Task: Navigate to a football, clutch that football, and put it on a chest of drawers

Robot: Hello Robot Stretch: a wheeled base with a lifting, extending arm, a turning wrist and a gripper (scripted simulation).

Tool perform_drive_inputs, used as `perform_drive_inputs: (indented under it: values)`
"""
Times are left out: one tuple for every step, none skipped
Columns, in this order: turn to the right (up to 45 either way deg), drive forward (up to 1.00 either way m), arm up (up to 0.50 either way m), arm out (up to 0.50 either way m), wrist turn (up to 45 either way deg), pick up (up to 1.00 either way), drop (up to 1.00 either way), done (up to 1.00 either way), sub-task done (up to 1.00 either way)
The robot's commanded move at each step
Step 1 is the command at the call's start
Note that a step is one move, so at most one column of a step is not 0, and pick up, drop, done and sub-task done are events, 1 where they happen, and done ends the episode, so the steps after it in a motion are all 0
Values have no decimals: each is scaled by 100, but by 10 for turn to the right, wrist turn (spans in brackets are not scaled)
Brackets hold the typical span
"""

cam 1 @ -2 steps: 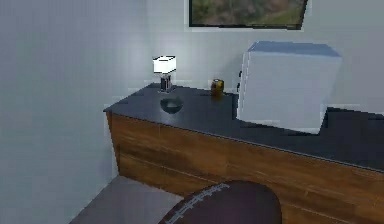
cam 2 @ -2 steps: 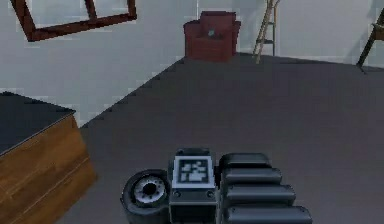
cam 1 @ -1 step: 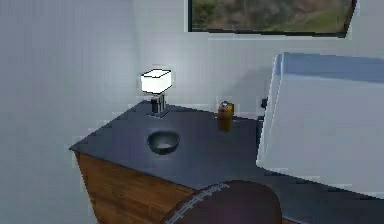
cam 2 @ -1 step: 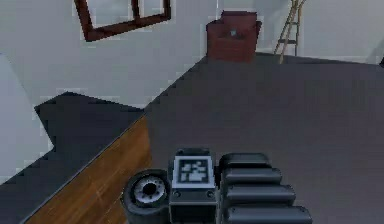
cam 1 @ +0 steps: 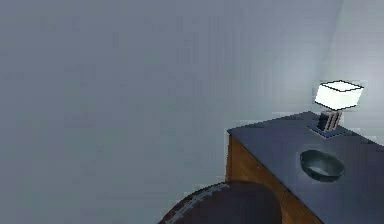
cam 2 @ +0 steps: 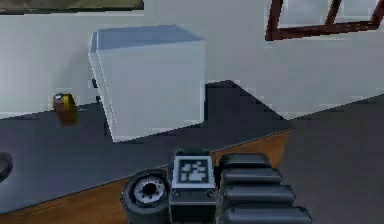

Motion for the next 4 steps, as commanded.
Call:
perform_drive_inputs:
  values:
    - [-450,0,0,0,0,0,0,0,0]
    - [-390,0,0,0,0,0,0,0,0]
    - [450,0,0,0,0,0,0,0,0]
    - [450,0,0,0,0,0,0,0,0]
